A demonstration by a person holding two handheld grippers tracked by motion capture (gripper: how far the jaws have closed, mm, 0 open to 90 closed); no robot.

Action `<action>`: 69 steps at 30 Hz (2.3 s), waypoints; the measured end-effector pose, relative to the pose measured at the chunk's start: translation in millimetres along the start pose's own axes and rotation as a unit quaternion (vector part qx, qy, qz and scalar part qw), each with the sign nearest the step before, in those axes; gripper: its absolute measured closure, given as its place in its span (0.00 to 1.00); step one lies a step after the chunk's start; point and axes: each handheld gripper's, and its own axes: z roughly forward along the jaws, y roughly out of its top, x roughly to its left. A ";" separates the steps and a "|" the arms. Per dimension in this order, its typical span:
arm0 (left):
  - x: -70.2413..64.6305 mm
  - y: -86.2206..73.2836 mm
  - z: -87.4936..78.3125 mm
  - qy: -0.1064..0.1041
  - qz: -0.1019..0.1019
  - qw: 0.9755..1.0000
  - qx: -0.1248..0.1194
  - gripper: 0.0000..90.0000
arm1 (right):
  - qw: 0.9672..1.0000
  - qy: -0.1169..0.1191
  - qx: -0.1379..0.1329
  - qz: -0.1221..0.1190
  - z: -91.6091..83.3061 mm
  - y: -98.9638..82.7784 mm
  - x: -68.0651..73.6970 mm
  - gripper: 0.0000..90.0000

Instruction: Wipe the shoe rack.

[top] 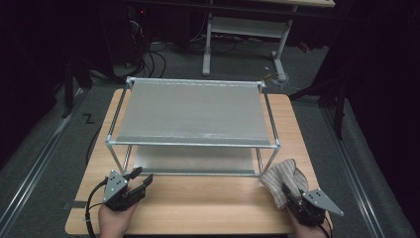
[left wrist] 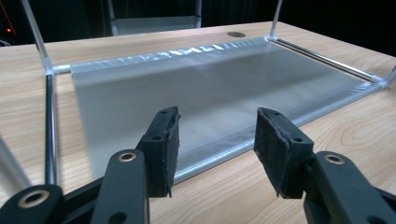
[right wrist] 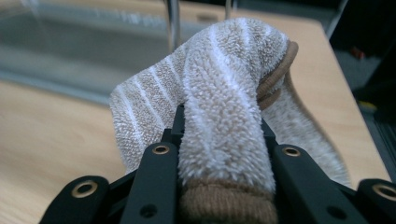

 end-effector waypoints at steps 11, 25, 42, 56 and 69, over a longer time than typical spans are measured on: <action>-1.6 -5.2 -13.1 0.011 -0.004 1.000 0.004 0.55 | 0.995 0.006 -0.098 0.005 -8.9 40.5 15.7 0.79; -3.1 -2.9 -13.4 0.005 -0.003 1.000 0.001 0.55 | 0.999 0.001 0.050 0.008 38.3 0.8 8.6 0.80; -3.3 -1.9 -8.8 -0.001 -0.002 1.000 0.003 0.55 | 1.000 0.001 0.005 0.013 27.7 10.8 16.5 0.79; 2.7 -5.8 -19.1 0.024 -0.007 1.000 0.005 0.57 | 0.995 -0.007 -0.100 0.002 4.8 43.3 22.2 0.79; 44.9 -0.1 -49.4 0.162 -0.046 0.986 -0.018 0.77 | 1.000 0.004 -0.001 0.010 35.3 11.4 12.3 0.79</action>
